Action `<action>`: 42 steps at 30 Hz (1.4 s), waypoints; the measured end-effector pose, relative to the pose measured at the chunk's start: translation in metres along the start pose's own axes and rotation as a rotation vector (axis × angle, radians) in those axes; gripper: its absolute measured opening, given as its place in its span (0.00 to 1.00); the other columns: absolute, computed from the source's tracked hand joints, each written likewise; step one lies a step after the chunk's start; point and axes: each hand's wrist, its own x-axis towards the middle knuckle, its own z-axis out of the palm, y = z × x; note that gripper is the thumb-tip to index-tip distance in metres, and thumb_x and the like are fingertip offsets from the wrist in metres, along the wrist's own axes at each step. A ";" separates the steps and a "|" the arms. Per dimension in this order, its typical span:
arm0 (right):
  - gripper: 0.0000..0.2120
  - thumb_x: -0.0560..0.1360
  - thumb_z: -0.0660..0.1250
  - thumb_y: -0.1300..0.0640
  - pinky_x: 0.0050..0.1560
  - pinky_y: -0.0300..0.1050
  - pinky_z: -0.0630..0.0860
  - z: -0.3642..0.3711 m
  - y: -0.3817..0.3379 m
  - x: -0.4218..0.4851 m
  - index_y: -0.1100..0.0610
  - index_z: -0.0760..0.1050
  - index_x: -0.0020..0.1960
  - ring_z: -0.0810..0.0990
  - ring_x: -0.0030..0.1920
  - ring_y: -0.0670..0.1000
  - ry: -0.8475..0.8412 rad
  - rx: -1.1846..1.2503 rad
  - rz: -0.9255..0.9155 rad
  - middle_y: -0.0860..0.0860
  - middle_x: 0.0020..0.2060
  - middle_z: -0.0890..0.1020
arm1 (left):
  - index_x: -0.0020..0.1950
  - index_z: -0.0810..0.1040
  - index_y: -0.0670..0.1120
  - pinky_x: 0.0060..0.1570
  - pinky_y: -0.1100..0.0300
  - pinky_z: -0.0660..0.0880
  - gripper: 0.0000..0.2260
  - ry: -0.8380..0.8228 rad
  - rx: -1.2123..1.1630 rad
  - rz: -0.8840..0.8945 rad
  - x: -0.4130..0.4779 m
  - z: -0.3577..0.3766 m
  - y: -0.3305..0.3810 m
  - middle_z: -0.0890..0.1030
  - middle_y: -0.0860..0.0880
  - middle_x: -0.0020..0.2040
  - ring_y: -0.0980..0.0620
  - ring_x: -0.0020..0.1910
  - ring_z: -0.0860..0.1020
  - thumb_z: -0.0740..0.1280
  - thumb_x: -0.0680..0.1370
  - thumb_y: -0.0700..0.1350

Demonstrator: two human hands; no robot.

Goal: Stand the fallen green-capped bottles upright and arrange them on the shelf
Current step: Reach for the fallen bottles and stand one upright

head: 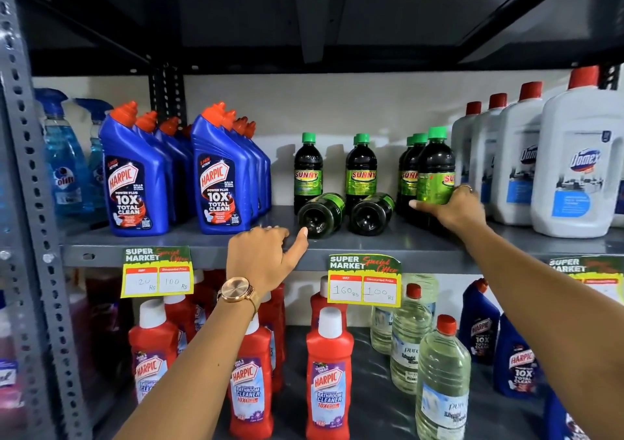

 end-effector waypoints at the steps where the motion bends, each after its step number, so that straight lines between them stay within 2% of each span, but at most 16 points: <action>1: 0.49 0.61 0.75 0.34 0.66 0.59 0.70 0.001 0.000 0.000 0.67 0.66 0.68 0.71 0.66 0.66 -0.004 0.003 0.007 0.64 0.66 0.71 | 0.36 0.83 0.47 0.24 0.59 0.69 0.31 0.000 -0.001 0.002 0.000 -0.001 0.000 0.79 0.49 0.25 0.49 0.26 0.76 0.47 0.74 0.64; 3: 0.45 0.64 0.74 0.36 0.68 0.56 0.69 0.003 -0.002 0.000 0.66 0.68 0.67 0.70 0.67 0.65 -0.038 0.038 -0.006 0.64 0.66 0.71 | 0.36 0.83 0.47 0.24 0.59 0.69 0.31 -0.004 -0.004 0.003 0.000 -0.002 0.001 0.79 0.49 0.25 0.49 0.26 0.76 0.47 0.74 0.64; 5: 0.31 0.69 0.73 0.45 0.59 0.47 0.71 0.003 -0.002 0.003 0.66 0.74 0.62 0.75 0.62 0.64 -0.064 0.134 -0.034 0.64 0.60 0.77 | 0.36 0.83 0.47 0.24 0.60 0.68 0.31 -0.006 -0.006 0.006 0.000 -0.002 0.001 0.79 0.49 0.25 0.49 0.26 0.76 0.47 0.74 0.64; 7: 0.24 0.71 0.72 0.50 0.53 0.47 0.71 0.002 0.000 0.005 0.65 0.75 0.60 0.77 0.59 0.63 -0.065 0.203 -0.032 0.63 0.57 0.80 | 0.34 0.81 0.47 0.24 0.60 0.66 0.30 -0.003 -0.012 0.008 0.000 -0.002 0.001 0.78 0.49 0.24 0.48 0.25 0.76 0.47 0.75 0.64; 8: 0.25 0.71 0.72 0.50 0.54 0.49 0.72 0.001 0.001 0.005 0.65 0.73 0.61 0.77 0.59 0.64 -0.060 0.186 -0.019 0.63 0.58 0.80 | 0.32 0.81 0.47 0.23 0.61 0.64 0.30 -0.002 -0.011 0.007 0.000 -0.002 0.001 0.78 0.49 0.24 0.48 0.25 0.76 0.47 0.74 0.64; 10: 0.34 0.67 0.75 0.44 0.58 0.53 0.74 0.001 0.001 0.003 0.65 0.70 0.63 0.76 0.60 0.64 -0.047 0.124 -0.012 0.63 0.59 0.78 | 0.32 0.80 0.47 0.23 0.62 0.62 0.30 0.003 -0.007 0.007 0.000 -0.002 0.001 0.77 0.49 0.23 0.49 0.24 0.75 0.48 0.74 0.64; 14: 0.54 0.53 0.74 0.29 0.64 0.58 0.73 0.005 0.003 0.003 0.64 0.68 0.66 0.74 0.64 0.64 -0.045 0.066 -0.012 0.62 0.62 0.76 | 0.33 0.82 0.47 0.22 0.63 0.63 0.30 0.014 -0.011 0.017 -0.001 -0.001 0.000 0.78 0.49 0.23 0.49 0.24 0.75 0.49 0.75 0.64; 15: 0.54 0.52 0.74 0.29 0.65 0.57 0.73 0.005 0.001 0.003 0.63 0.68 0.67 0.74 0.65 0.63 -0.051 0.072 -0.023 0.62 0.63 0.76 | 0.33 0.82 0.47 0.22 0.63 0.64 0.30 0.017 -0.015 0.019 -0.001 -0.001 0.000 0.78 0.49 0.23 0.49 0.24 0.76 0.48 0.74 0.64; 16: 0.50 0.56 0.75 0.32 0.65 0.56 0.73 0.005 -0.002 0.001 0.63 0.70 0.66 0.74 0.64 0.63 -0.061 0.087 -0.038 0.61 0.62 0.77 | 0.34 0.82 0.47 0.22 0.62 0.65 0.30 0.020 -0.019 0.019 -0.001 -0.001 0.000 0.78 0.49 0.24 0.49 0.24 0.76 0.48 0.74 0.64; 18: 0.32 0.65 0.75 0.46 0.61 0.52 0.74 0.003 -0.003 0.001 0.62 0.73 0.62 0.77 0.61 0.62 -0.094 0.108 -0.045 0.61 0.58 0.79 | 0.35 0.83 0.47 0.22 0.62 0.65 0.31 0.022 -0.021 0.020 0.000 0.000 0.000 0.79 0.49 0.24 0.49 0.25 0.76 0.48 0.74 0.65; 20: 0.26 0.65 0.73 0.51 0.56 0.52 0.77 0.002 -0.001 0.004 0.62 0.75 0.59 0.79 0.56 0.62 -0.095 0.100 -0.037 0.61 0.55 0.81 | 0.34 0.82 0.48 0.22 0.63 0.63 0.31 0.025 -0.017 0.020 0.000 0.000 0.000 0.79 0.49 0.24 0.50 0.25 0.76 0.47 0.74 0.65; 25: 0.43 0.61 0.79 0.43 0.61 0.55 0.74 0.004 0.000 0.002 0.65 0.67 0.65 0.75 0.63 0.63 -0.031 0.004 -0.069 0.62 0.61 0.77 | 0.33 0.82 0.48 0.23 0.63 0.66 0.30 0.027 -0.012 0.017 0.000 0.000 -0.001 0.79 0.50 0.24 0.50 0.25 0.76 0.47 0.74 0.65; 28: 0.47 0.59 0.79 0.39 0.62 0.56 0.74 0.005 0.000 0.003 0.64 0.67 0.66 0.75 0.63 0.63 -0.038 -0.026 -0.089 0.63 0.61 0.76 | 0.31 0.81 0.48 0.22 0.64 0.63 0.30 0.036 -0.009 0.023 0.000 0.000 0.000 0.78 0.50 0.23 0.51 0.23 0.75 0.48 0.74 0.65; 35: 0.48 0.59 0.78 0.38 0.62 0.57 0.74 0.008 0.001 0.005 0.66 0.66 0.66 0.75 0.62 0.64 -0.020 -0.053 -0.101 0.64 0.61 0.75 | 0.31 0.80 0.48 0.22 0.65 0.60 0.30 0.037 -0.009 0.015 0.000 0.000 0.000 0.77 0.50 0.23 0.50 0.23 0.75 0.48 0.74 0.65; 38: 0.45 0.62 0.78 0.40 0.59 0.56 0.74 0.008 0.001 0.005 0.67 0.66 0.66 0.75 0.62 0.65 -0.035 -0.068 -0.094 0.65 0.61 0.75 | 0.32 0.80 0.48 0.23 0.62 0.65 0.30 0.023 -0.011 0.004 0.000 0.000 0.000 0.78 0.50 0.24 0.50 0.25 0.76 0.47 0.74 0.65; 42: 0.38 0.64 0.77 0.42 0.55 0.53 0.75 0.007 0.002 0.007 0.65 0.71 0.63 0.78 0.58 0.64 -0.068 -0.043 -0.100 0.63 0.57 0.79 | 0.34 0.82 0.48 0.23 0.61 0.66 0.30 0.013 -0.019 0.005 0.000 -0.001 0.000 0.79 0.50 0.25 0.50 0.25 0.76 0.47 0.74 0.65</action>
